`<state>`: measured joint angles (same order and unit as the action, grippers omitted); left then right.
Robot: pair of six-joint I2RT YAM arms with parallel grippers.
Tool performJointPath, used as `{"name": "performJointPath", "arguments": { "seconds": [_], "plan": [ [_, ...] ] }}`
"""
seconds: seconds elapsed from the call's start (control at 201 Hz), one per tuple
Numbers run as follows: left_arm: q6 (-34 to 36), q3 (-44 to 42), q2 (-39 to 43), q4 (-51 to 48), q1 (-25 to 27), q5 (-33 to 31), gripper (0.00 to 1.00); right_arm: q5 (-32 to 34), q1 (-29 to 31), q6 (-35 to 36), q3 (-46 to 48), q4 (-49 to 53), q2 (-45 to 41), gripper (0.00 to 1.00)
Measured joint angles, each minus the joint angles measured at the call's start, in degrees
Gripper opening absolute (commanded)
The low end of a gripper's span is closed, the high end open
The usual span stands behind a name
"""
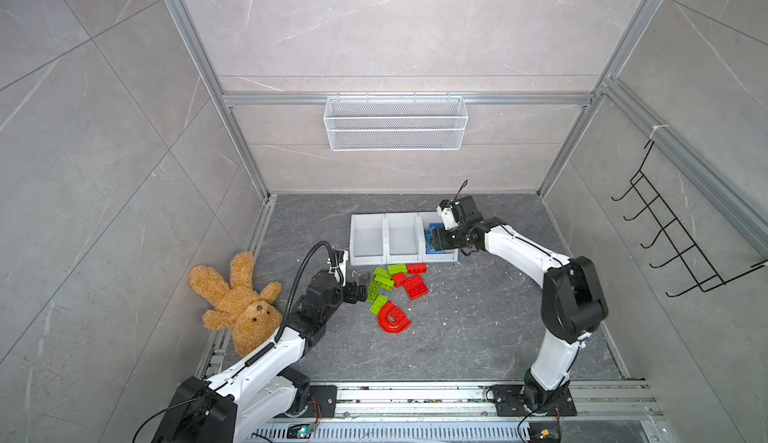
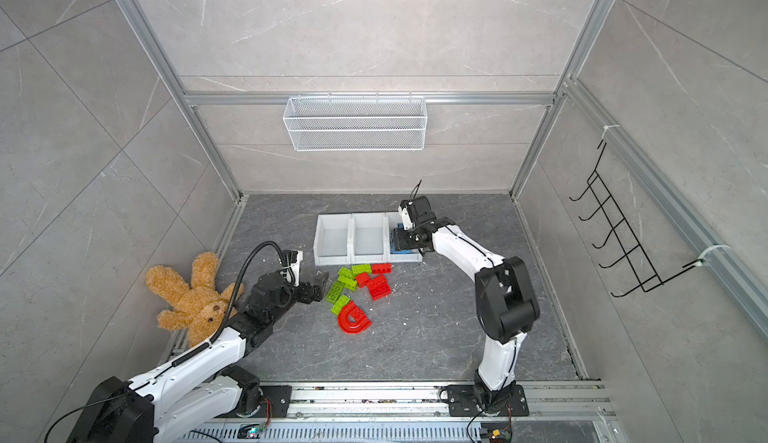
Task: Sort the legos into containers by color
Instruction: 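Carry the blue brick over the far compartment and open the right gripper, then move the right gripper to the red arch piece and grasp it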
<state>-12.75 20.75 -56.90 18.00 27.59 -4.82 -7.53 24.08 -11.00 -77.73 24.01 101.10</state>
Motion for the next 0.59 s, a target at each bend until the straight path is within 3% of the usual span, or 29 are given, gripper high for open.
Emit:
{"name": "performJointPath", "arguments": {
  "seconds": [0.214,0.398,0.592],
  "plan": [
    [-0.02,-0.68,0.83,0.31,0.00,-1.16,0.99,3.41,12.59,-4.07,13.94,-3.98,-13.16,0.66],
    [-0.26,-3.45,4.11,0.48,0.00,-4.17,1.00,6.38,24.81,-8.41,19.52,-4.00,-13.97,0.66],
    [-0.85,-4.83,8.13,0.48,-0.61,-7.19,0.99,7.63,31.04,-9.22,19.28,-3.96,-10.97,0.67]
  ]
}}
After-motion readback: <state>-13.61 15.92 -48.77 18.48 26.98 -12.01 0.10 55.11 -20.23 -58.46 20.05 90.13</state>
